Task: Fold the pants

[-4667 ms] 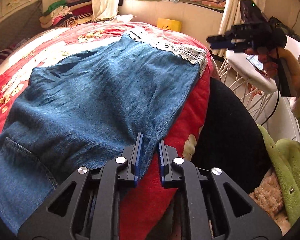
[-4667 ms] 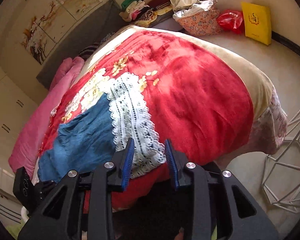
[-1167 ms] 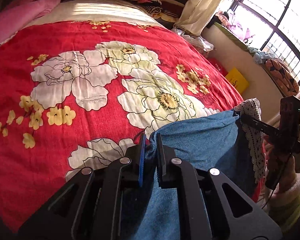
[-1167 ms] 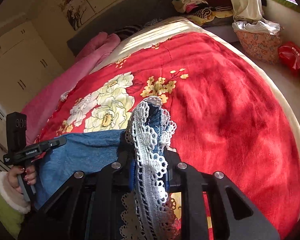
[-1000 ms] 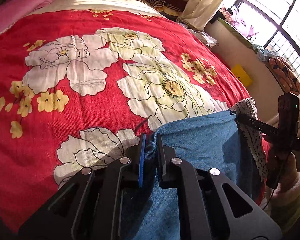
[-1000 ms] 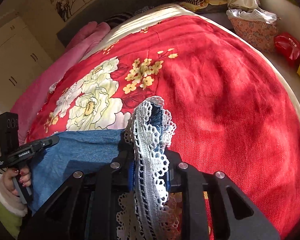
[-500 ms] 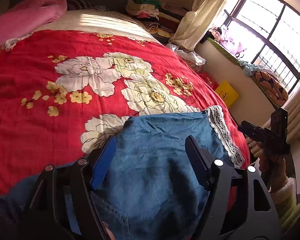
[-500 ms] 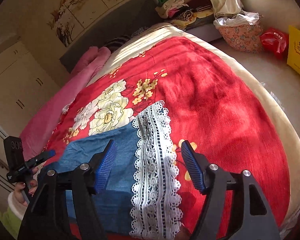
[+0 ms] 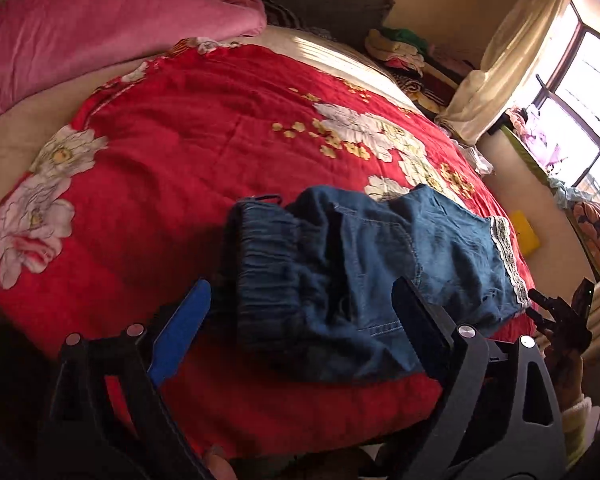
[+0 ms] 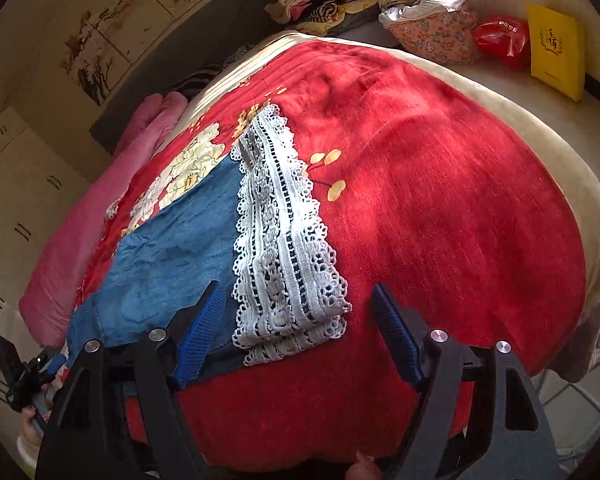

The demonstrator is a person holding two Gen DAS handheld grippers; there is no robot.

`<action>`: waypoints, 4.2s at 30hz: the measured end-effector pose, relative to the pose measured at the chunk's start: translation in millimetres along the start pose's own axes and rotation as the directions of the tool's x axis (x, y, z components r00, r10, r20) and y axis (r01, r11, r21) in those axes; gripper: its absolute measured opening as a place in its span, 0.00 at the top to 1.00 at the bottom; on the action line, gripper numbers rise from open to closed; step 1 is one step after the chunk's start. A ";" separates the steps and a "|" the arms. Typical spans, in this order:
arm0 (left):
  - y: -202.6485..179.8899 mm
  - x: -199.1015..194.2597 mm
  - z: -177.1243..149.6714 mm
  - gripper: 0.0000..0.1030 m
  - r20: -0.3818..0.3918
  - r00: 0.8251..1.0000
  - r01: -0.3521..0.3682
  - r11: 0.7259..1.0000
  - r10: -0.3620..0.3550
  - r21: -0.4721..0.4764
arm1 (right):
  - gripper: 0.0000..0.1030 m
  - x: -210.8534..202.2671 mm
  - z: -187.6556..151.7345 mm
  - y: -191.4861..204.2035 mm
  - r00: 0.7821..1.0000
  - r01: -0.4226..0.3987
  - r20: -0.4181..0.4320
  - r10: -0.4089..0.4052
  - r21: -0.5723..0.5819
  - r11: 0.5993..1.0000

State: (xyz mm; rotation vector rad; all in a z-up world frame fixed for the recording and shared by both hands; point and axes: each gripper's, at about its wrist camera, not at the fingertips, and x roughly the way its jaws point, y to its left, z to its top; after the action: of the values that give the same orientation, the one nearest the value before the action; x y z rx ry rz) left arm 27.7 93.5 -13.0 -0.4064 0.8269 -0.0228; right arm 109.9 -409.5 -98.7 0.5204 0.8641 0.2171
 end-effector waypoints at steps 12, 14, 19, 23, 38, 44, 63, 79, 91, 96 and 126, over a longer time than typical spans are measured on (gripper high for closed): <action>-5.6 38.0 -10.7 0.66 -0.062 0.995 0.076 0.995 -0.080 -0.072 | 0.55 12.0 -5.1 17.5 0.997 0.074 -0.016 -0.074 -0.018 0.997; -4.0 38.5 -8.1 0.67 -0.075 0.995 0.064 0.996 -0.068 -0.054 | 0.72 10.9 -5.0 14.6 0.994 0.108 -0.006 -0.108 -0.030 0.994; 9.8 11.0 0.8 0.68 -0.011 0.999 0.032 0.999 -0.032 -0.002 | 0.83 -5.8 -8.6 8.7 0.998 0.067 0.023 -0.067 -0.036 0.997; 21.6 25.6 -5.0 0.64 -0.083 0.997 0.012 1.000 -0.013 -0.005 | 0.81 4.7 -21.5 23.8 0.989 0.146 0.013 -0.146 -0.143 0.979; 21.1 -28.2 -7.3 0.25 0.026 0.997 -0.080 0.996 0.079 0.045 | 0.48 -35.0 -19.9 26.1 0.976 0.190 0.129 -0.177 -0.097 0.977; -18.5 -50.6 15.1 0.17 0.116 0.993 -0.047 0.989 0.030 0.143 | 0.39 -25.5 -22.0 81.6 0.993 0.080 0.109 -0.055 -0.248 0.965; -117.3 149.3 50.5 0.10 -0.166 0.976 0.176 0.959 -0.141 0.222 | 0.38 63.6 -11.3 92.3 0.993 0.084 -0.061 -0.105 -0.280 0.956; -130.7 116.5 47.1 0.10 -0.100 0.981 0.184 0.949 -0.164 0.256 | 0.23 7.8 -16.3 94.2 0.998 0.051 0.059 -0.037 -0.257 0.965; -199.2 58.0 31.2 0.09 -0.072 0.972 0.232 0.872 -0.224 0.431 | 0.11 -59.2 -21.2 83.8 0.984 0.087 0.171 -0.051 -0.209 0.974; -231.5 60.8 29.3 0.09 -0.093 0.969 0.243 0.833 -0.227 0.497 | 0.09 -73.6 -23.7 76.5 0.978 0.104 0.197 -0.065 -0.193 0.976; -369.5 222.8 36.4 0.09 -0.302 0.942 0.327 0.616 -0.148 0.717 | 0.09 -7.6 -36.1 12.9 0.995 -0.090 0.061 0.083 0.122 0.989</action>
State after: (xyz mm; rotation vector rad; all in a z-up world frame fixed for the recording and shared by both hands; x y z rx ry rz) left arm 256.2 -274.3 -16.2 0.3121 0.8918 -0.6698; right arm 77.5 -388.9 -106.3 0.6780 0.8044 0.2274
